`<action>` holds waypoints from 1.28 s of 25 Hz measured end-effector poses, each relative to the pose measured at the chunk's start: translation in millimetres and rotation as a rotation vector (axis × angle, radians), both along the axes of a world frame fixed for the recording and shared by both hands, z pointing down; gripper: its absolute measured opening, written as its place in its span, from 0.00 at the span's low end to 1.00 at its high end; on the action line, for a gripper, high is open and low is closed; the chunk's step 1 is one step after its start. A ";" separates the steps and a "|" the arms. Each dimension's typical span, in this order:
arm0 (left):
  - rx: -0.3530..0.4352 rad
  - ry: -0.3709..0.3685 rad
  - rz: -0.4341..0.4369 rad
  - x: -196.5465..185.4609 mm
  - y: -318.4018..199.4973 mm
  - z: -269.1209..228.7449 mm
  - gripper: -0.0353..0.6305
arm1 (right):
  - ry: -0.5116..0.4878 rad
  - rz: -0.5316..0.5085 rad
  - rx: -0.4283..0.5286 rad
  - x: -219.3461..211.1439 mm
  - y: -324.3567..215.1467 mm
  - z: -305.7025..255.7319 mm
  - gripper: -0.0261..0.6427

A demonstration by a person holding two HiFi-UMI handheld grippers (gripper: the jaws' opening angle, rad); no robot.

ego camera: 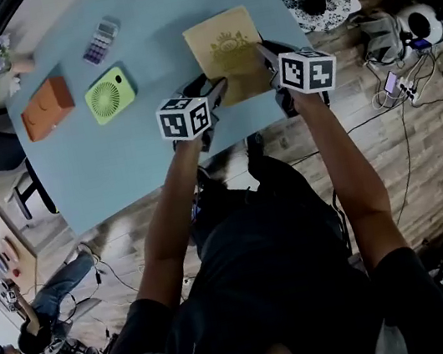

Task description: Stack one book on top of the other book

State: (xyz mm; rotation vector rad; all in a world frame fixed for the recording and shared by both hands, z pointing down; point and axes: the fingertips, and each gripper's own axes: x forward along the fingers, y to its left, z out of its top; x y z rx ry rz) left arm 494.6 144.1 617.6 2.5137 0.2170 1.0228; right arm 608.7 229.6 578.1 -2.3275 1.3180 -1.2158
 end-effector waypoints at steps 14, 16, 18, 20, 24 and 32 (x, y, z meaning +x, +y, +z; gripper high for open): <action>-0.064 -0.051 0.004 14.5 5.5 13.3 0.47 | -0.051 -0.024 -0.048 25.9 -5.3 35.8 0.14; -0.082 -0.055 0.004 12.8 5.4 15.0 0.47 | -0.044 -0.041 -0.054 26.2 -8.0 36.5 0.14; -0.096 -0.058 0.008 12.1 5.3 16.3 0.47 | -0.042 -0.056 -0.056 26.2 -9.3 37.6 0.14; -0.104 -0.055 0.023 13.0 6.7 17.0 0.47 | -0.032 -0.063 -0.061 29.0 -9.1 37.6 0.14; -0.114 -0.043 0.055 10.8 9.5 11.7 0.47 | 0.039 -0.081 -0.101 35.5 -5.7 28.4 0.14; -0.069 0.070 0.060 -6.2 -10.4 -44.5 0.47 | 0.221 -0.132 -0.034 28.3 -9.1 -54.9 0.14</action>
